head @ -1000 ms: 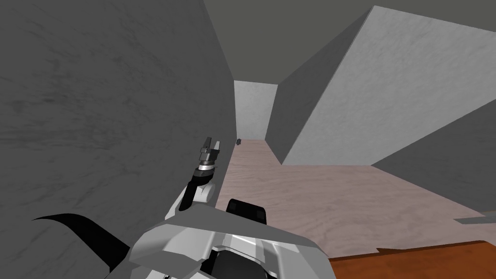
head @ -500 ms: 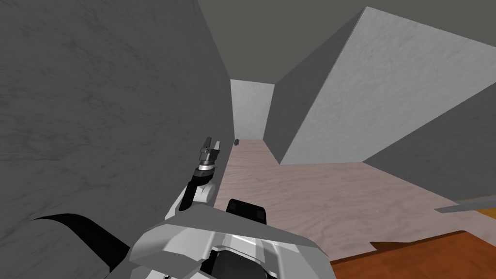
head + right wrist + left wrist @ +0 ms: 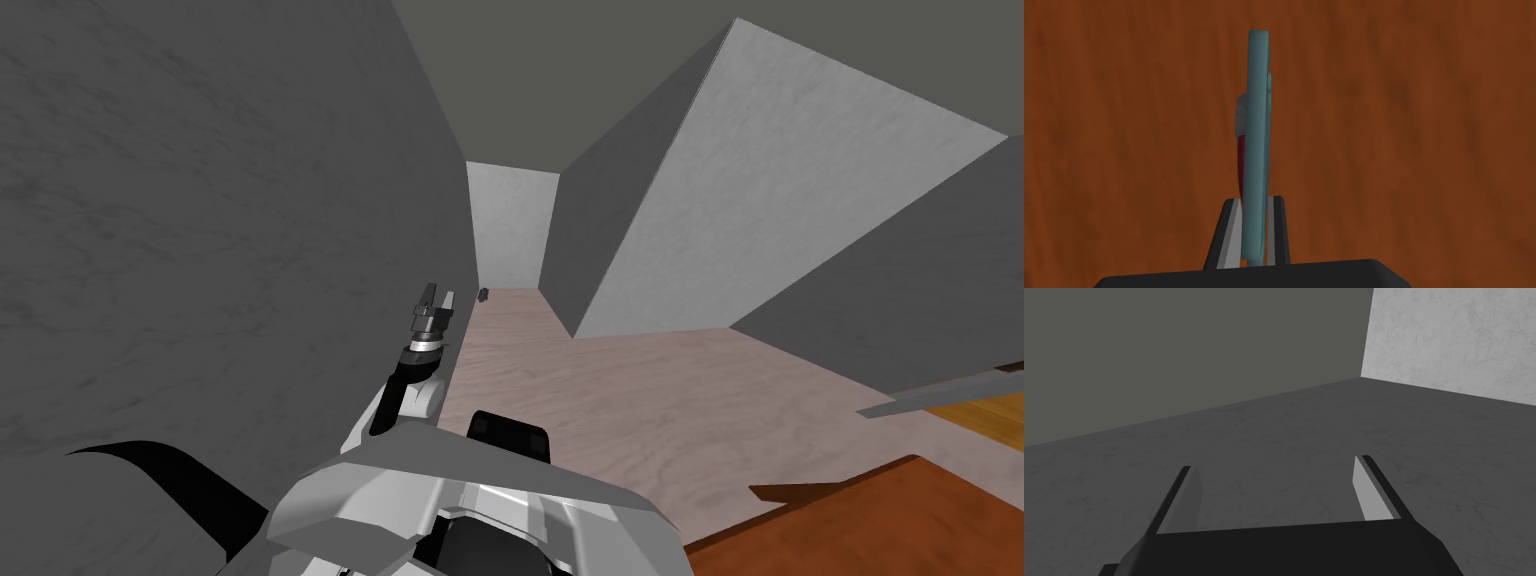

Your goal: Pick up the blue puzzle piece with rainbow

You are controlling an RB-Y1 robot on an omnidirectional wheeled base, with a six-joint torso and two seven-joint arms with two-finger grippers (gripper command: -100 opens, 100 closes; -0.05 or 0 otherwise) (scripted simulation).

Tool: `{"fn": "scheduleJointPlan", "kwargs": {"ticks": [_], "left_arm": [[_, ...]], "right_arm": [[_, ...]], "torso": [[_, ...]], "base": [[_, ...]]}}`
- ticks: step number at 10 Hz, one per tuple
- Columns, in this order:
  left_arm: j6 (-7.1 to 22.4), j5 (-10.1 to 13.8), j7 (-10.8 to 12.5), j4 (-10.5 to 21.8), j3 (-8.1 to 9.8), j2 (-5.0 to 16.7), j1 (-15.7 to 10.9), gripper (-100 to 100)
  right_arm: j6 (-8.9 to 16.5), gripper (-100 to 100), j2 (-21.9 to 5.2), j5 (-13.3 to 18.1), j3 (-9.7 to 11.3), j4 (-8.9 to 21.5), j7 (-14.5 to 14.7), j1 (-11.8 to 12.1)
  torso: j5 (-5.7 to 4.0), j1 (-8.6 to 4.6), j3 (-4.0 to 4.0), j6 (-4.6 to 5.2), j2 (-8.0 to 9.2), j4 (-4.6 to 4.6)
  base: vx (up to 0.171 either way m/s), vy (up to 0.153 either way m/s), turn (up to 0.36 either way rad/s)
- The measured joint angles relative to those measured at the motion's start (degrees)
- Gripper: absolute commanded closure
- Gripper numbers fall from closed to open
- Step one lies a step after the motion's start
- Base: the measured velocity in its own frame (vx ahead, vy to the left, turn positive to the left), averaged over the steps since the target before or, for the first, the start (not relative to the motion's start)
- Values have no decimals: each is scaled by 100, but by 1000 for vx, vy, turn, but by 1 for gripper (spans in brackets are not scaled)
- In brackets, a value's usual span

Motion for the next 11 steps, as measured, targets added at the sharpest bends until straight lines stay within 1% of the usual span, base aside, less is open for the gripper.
{"fn": "scheduleJointPlan", "kwargs": {"ticks": [1, 2, 3, 4, 5, 6, 7, 8, 9, 10, 11], "left_arm": [[0, 0, 0, 0, 0, 0, 0, 0], [0, 0, 0, 0, -1, 0, -1, 0], [0, 0, 0, 0, -1, 0, -2, 0], [0, 0, 0, 0, 0, 0, 0, 0], [0, 0, 0, 0, 0, 0, 0, 0], [0, 0, 0, 0, -1, 0, -1, 0], [0, 0, 0, 0, 0, 0, 0, 0], [0, 0, 0, 0, 0, 0, -1, 0], [0, 0, 0, 0, -1, 0, -2, 0], [0, 0, 0, 0, -1, 0, -2, 0], [0, 0, 0, 0, 0, 0, 0, 0]], "right_arm": [[37, 100, 12, -107, -50, -58, 164, 97], [40, 100, 21, -144, -69, -75, 329, 128], [45, 100, 22, -154, -69, -75, 442, 127], [88, 100, 39, -313, -156, -160, 598, 239], [133, 100, 65, -412, -177, -177, 767, 299], [150, 100, 73, -446, -179, -181, 930, 320], [214, 100, 89, -603, -247, -243, 1091, 423], [254, 100, 109, -712, -290, -285, 1263, 507], [268, 100, 115, -750, -296, -294, 1429, 523], [272, 100, 114, -761, -300, -298, 1558, 519], [323, 100, 141, -913, -358, -347, 1709, 600]], "torso": [[0, -2, -4, -7, -6, 0], [1, 1, -1, -16, -2, 2], [2, 3, 5, -17, 7, 4], [3, 6, -1, -4, -2, 1], [3, 2, -6, -12, -11, 0], [5, 0, -2, -20, -4, 3], [5, 2, -8, -7, -15, -1], [6, 5, -9, -19, -18, 0], [7, 4, -1, -25, -4, 4], [8, 5, 8, -23, 13, 7], [8, -1, 2, -9, 2, 3]], "base": [[57, -11, -18], [21, -2, 30], [84, -16, -180], [111, -26, -158], [62, -22, -16], [121, -31, -213], [120, -20, -124], [48, -14, 25], [4, -11, 35], [88, -48, -220], [106, -36, -148]]}}
